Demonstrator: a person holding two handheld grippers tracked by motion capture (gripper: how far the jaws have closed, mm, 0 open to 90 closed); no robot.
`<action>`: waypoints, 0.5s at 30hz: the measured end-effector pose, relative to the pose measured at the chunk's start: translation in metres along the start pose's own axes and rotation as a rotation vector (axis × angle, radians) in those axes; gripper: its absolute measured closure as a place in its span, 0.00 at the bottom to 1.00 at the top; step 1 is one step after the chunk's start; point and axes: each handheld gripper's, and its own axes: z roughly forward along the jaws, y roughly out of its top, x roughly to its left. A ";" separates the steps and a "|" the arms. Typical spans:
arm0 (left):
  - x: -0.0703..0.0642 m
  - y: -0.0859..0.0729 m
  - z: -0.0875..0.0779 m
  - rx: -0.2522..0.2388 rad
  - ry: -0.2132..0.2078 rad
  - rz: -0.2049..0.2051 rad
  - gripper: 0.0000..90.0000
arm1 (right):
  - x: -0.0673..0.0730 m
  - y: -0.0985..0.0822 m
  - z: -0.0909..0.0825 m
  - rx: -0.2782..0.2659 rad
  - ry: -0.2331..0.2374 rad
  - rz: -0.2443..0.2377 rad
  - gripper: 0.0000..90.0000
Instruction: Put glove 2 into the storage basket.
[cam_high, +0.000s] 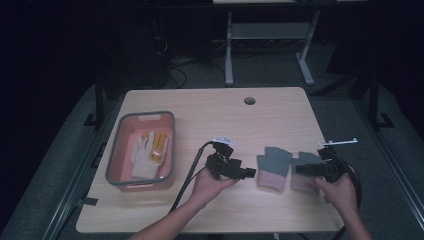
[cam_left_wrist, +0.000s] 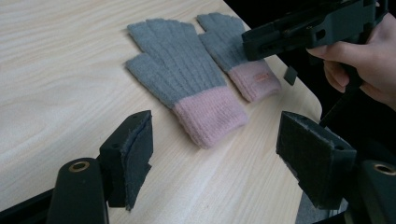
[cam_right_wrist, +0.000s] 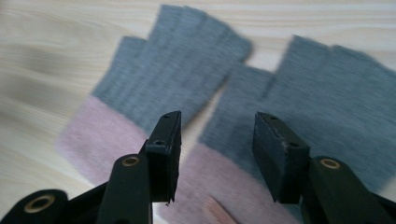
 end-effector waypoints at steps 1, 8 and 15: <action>0.000 0.000 0.001 -0.001 -0.005 -0.004 0.30 | -0.002 -0.001 0.000 0.003 -0.012 0.003 0.58; 0.000 -0.001 0.005 0.000 -0.012 -0.003 0.30 | -0.010 -0.006 0.001 0.020 -0.080 -0.005 0.58; -0.001 -0.003 0.010 0.016 -0.014 -0.002 0.30 | -0.009 -0.011 0.009 0.045 -0.166 -0.050 0.60</action>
